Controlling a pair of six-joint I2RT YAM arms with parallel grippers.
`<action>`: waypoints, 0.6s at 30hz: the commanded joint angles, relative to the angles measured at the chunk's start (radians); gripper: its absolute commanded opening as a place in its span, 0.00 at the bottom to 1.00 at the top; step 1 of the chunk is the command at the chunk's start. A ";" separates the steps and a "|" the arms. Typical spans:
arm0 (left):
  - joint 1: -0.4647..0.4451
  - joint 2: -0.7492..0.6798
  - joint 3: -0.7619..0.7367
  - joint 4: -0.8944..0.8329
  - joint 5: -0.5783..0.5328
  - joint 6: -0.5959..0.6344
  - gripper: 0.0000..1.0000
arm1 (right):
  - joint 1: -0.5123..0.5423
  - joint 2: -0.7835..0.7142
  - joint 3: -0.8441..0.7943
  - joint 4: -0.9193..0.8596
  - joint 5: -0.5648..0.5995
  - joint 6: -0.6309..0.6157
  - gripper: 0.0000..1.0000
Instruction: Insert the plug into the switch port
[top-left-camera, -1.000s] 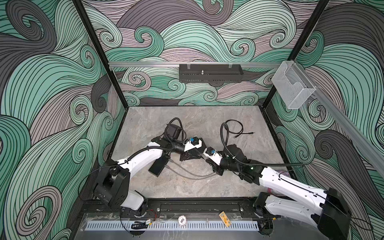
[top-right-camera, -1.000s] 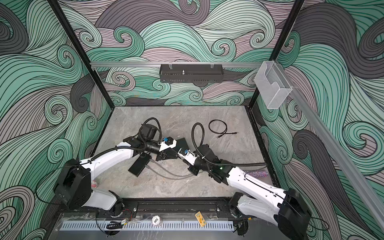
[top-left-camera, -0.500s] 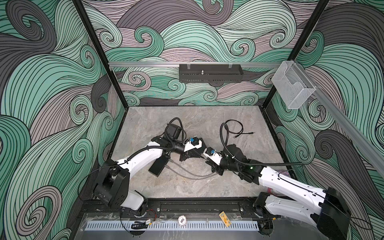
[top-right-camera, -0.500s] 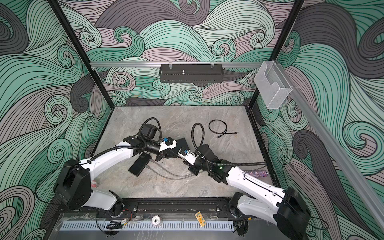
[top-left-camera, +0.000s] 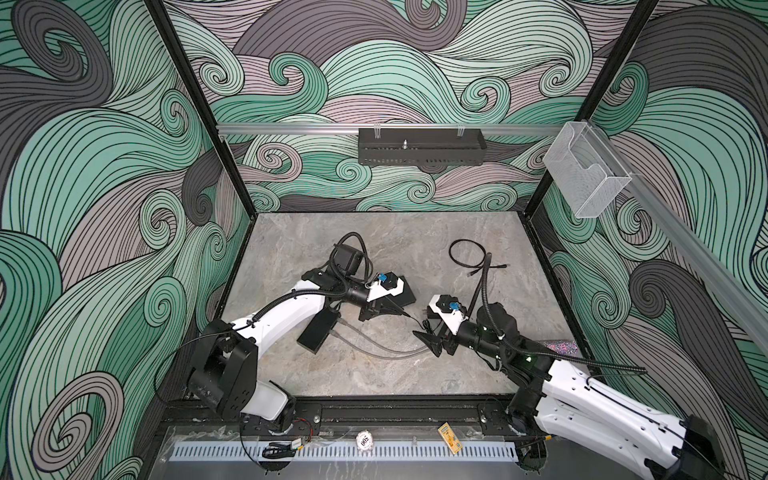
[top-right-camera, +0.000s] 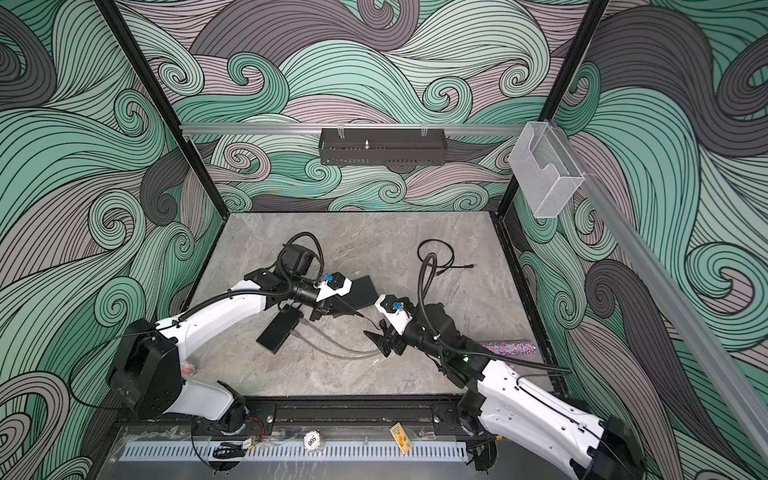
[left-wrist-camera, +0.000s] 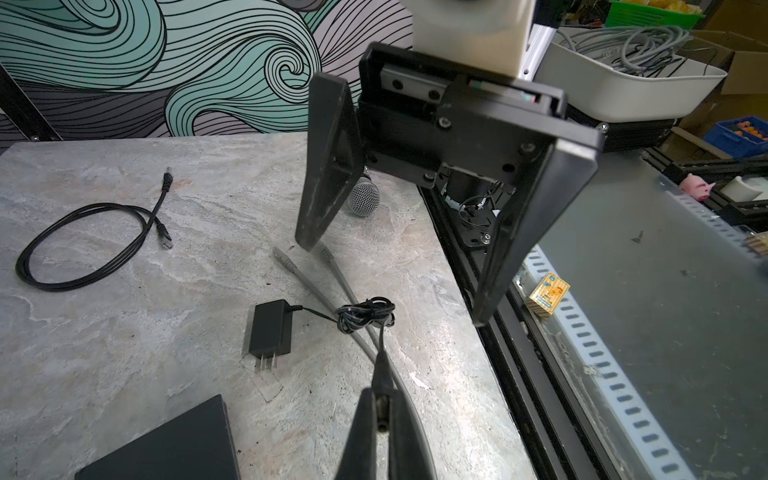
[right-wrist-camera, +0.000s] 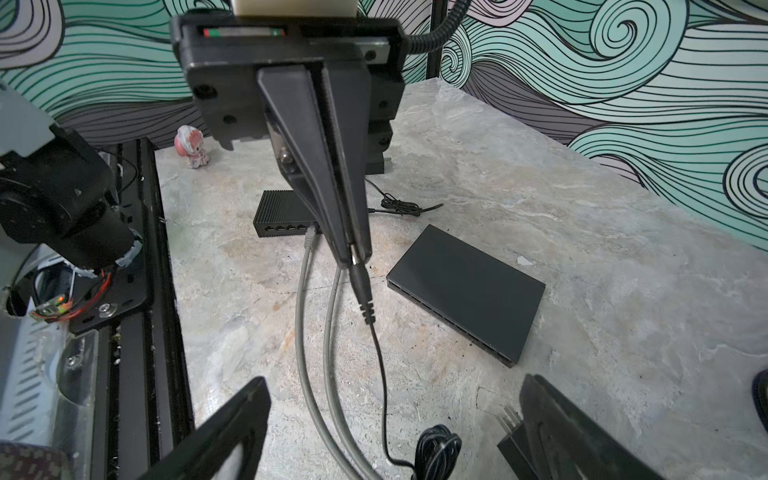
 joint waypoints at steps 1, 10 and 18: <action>-0.006 -0.018 0.032 -0.050 0.063 0.039 0.00 | -0.004 0.034 0.053 -0.044 -0.076 0.079 0.90; -0.007 -0.011 0.063 -0.121 0.133 0.071 0.00 | -0.047 0.150 0.162 -0.182 -0.213 0.120 0.66; -0.010 -0.012 0.066 -0.138 0.107 0.068 0.01 | -0.064 0.259 0.226 -0.250 -0.289 0.055 0.99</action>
